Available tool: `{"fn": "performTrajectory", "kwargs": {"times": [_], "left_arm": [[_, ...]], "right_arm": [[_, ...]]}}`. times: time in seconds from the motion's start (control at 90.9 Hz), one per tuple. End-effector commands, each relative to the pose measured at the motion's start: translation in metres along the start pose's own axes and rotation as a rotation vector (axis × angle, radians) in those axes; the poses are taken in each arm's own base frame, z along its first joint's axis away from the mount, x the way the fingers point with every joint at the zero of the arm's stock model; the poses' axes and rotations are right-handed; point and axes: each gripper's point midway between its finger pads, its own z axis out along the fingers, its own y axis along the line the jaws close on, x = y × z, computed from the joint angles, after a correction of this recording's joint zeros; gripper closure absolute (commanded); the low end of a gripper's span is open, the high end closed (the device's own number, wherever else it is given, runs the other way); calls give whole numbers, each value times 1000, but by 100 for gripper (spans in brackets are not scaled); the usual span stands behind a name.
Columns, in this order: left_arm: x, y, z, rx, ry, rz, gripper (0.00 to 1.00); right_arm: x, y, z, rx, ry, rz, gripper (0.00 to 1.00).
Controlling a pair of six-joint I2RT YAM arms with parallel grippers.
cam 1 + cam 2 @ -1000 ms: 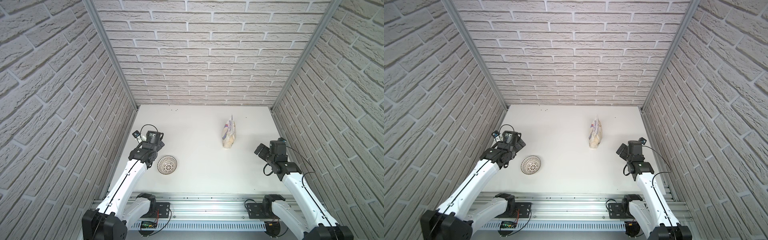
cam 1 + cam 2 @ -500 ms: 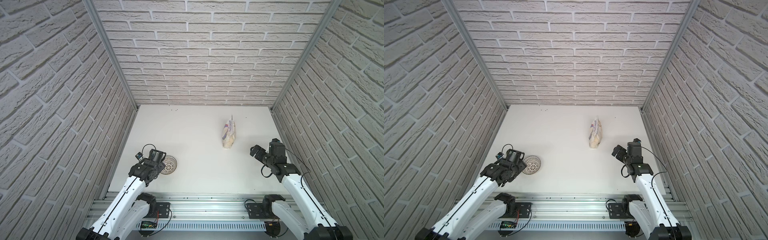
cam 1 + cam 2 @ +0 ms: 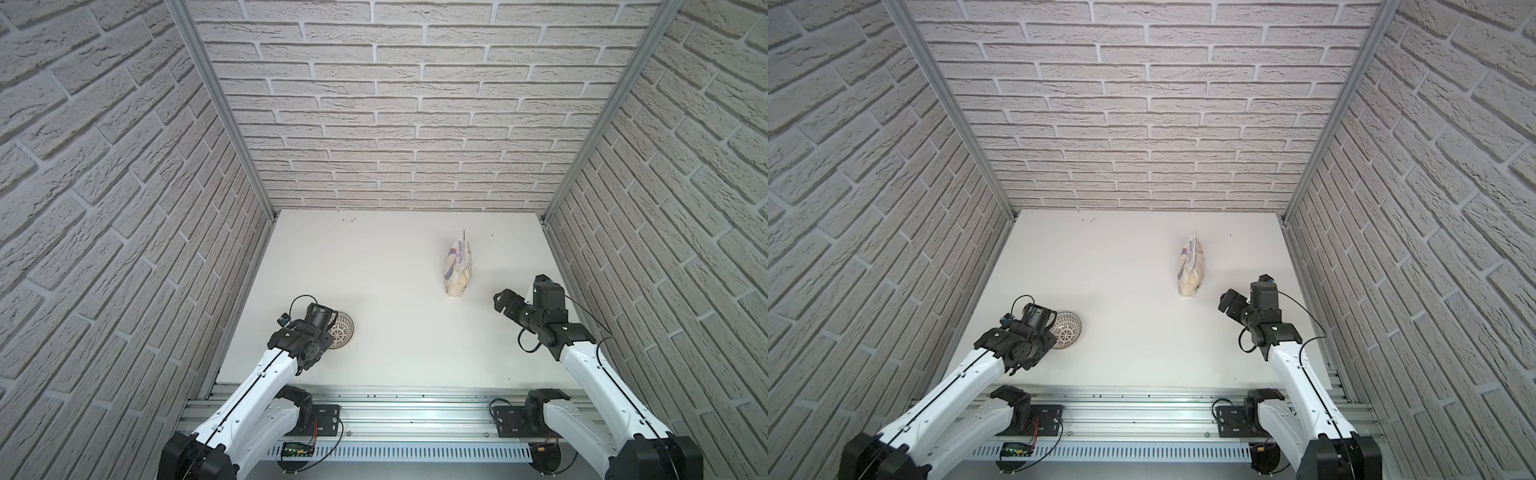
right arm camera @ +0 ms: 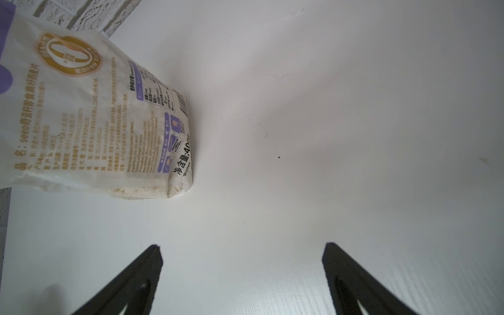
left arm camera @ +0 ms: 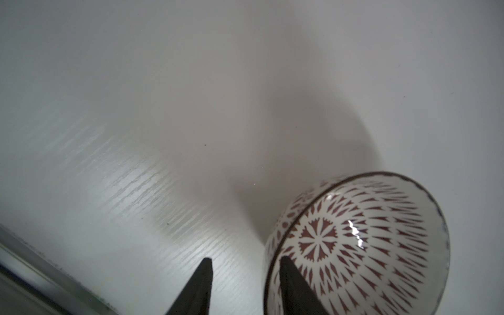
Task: Pour the oats into the breakfast bowl
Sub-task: Pick up the bowl from the center of the board.
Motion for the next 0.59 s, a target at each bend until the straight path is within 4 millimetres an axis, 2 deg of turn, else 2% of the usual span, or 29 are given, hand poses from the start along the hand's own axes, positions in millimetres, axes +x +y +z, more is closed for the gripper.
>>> {"fn": "performTrajectory", "kwargs": {"times": [0.0, 0.33, 0.583], "left_arm": [[-2, -4, 7, 10, -21, -14, 68], [-6, -5, 10, -21, -30, -43, 100], [-18, -3, -7, -60, -70, -42, 100]], "right_arm": [[-1, 8, 2, -38, -15, -20, 6], [0, 14, 0, -63, -23, -38, 6], [1, 17, 1, -71, -17, -53, 6]]}}
